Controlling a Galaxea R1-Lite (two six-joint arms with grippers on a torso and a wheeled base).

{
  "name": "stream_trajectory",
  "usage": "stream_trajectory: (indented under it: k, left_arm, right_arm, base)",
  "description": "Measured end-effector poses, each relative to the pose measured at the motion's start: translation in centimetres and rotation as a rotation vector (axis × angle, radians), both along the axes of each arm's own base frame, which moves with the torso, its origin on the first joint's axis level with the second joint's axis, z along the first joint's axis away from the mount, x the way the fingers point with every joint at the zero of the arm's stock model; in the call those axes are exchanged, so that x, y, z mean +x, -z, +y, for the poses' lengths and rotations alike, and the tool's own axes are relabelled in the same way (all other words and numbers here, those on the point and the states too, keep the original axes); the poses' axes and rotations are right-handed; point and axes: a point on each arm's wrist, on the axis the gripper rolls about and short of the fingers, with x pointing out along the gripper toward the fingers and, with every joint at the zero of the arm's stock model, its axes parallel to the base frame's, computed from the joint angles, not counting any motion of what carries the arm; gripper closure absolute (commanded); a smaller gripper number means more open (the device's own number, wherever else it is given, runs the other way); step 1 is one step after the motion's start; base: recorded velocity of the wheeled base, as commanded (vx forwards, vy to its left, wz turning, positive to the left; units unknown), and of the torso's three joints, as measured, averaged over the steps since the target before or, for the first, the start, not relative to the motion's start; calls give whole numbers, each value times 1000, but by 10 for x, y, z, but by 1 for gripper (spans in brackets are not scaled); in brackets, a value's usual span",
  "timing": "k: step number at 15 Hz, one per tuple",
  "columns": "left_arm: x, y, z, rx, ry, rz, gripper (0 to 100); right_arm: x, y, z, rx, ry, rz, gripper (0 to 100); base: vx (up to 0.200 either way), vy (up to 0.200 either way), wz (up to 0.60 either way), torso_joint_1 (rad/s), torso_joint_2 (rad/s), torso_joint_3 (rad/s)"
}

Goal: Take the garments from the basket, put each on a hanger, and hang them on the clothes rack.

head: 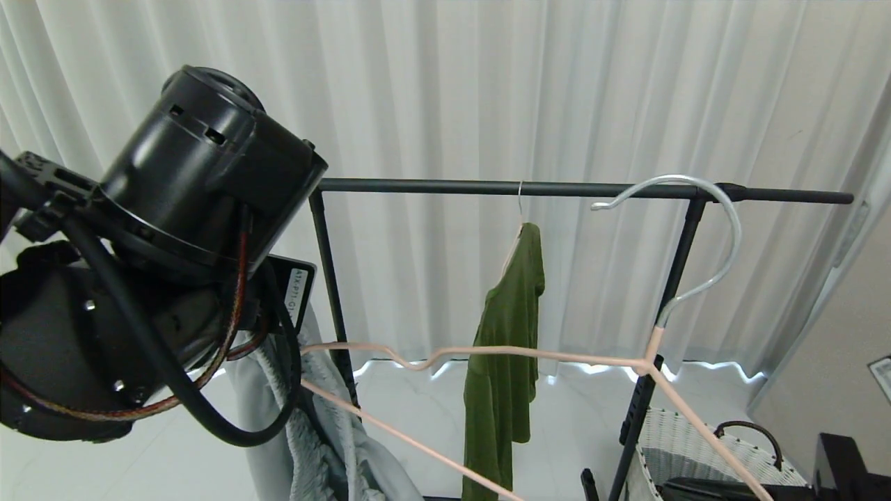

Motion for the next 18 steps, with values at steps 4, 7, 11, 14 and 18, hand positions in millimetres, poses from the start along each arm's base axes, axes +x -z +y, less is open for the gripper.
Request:
stream_trajectory:
  k: [4, 7, 11, 14, 18]
  left_arm:
    - [-3, -4, -7, -13, 26, -10, 100]
    - [-1, -3, -10, -61, 3, -25, 100]
    - [-1, -3, -14, -67, 15, -25, 100]
    - [0, -6, -16, -75, 17, -31, 100]
    - [-1, -11, -24, -113, 31, -50, 100]
  right_arm:
    - [25, 1, 26, 83, 94, 1, 100]
    - [40, 6, 50, 97, 139, -4, 100]
    - [51, 14, 77, 67, 150, 9, 100]
    - [57, 20, 97, 63, 168, 36, 100]
    - [61, 23, 124, 61, 159, 55, 100]
  base:
    - [0, 0, 0, 0, 0, 0]
    - [0, 0, 0, 0, 0, 0]
    - [0, 0, 0, 0, 0, 0]
    - [0, 0, 0, 0, 0, 0]
    - [0, 0, 0, 0, 0, 0]
